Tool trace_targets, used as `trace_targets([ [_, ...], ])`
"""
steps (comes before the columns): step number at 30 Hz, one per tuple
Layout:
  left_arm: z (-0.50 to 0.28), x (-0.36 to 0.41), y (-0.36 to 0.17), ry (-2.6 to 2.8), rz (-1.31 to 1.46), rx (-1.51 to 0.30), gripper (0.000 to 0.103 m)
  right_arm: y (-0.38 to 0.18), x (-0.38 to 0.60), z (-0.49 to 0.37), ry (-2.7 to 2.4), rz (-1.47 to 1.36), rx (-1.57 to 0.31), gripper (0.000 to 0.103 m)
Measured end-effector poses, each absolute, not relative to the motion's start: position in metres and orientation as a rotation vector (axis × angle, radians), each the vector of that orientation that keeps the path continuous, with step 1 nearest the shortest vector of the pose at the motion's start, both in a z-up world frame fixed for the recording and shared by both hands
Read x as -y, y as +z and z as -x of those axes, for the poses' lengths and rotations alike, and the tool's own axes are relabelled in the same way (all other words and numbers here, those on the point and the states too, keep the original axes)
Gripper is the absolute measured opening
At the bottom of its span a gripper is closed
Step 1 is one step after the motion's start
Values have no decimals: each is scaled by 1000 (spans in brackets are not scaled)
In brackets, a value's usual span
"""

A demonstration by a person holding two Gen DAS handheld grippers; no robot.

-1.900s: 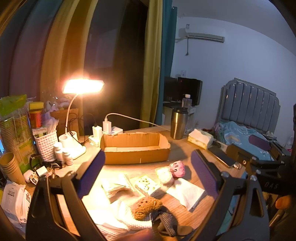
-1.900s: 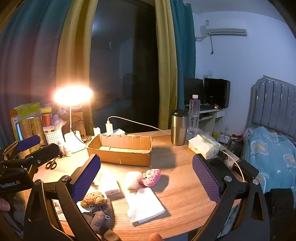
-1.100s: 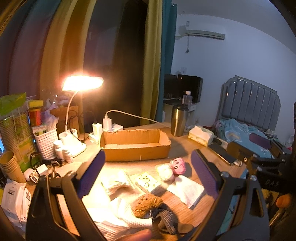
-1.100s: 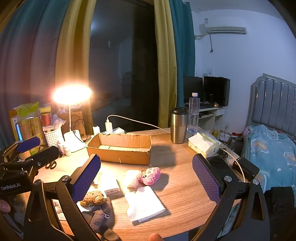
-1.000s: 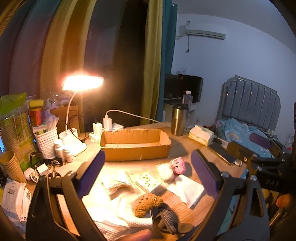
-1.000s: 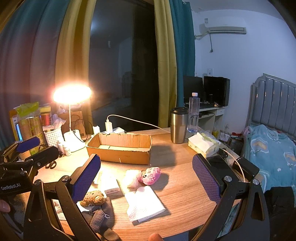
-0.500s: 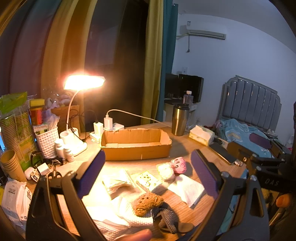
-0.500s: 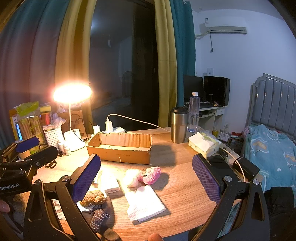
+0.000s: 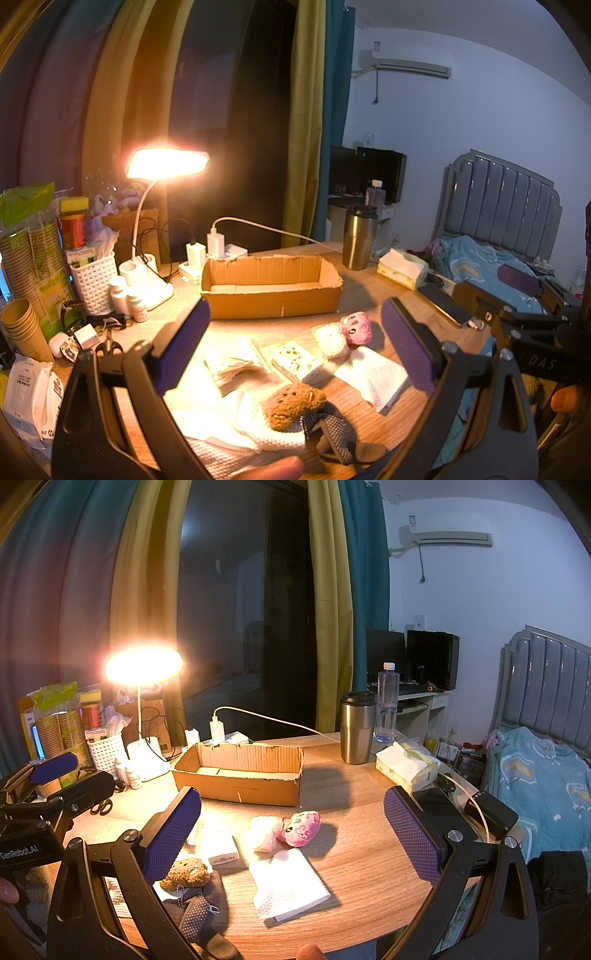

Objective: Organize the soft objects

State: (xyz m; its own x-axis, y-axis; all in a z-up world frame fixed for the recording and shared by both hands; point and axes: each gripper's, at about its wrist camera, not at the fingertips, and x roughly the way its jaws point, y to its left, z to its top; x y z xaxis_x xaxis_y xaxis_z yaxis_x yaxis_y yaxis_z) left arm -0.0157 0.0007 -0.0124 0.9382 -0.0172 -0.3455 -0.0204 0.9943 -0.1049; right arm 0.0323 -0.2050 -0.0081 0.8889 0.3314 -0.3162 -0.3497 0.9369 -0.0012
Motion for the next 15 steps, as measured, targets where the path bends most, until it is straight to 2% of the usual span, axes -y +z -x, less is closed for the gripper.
trace_targets([
  [15, 16, -1, -14, 2, 108, -354, 95, -9, 205, -32, 353, 58, -321, 101],
])
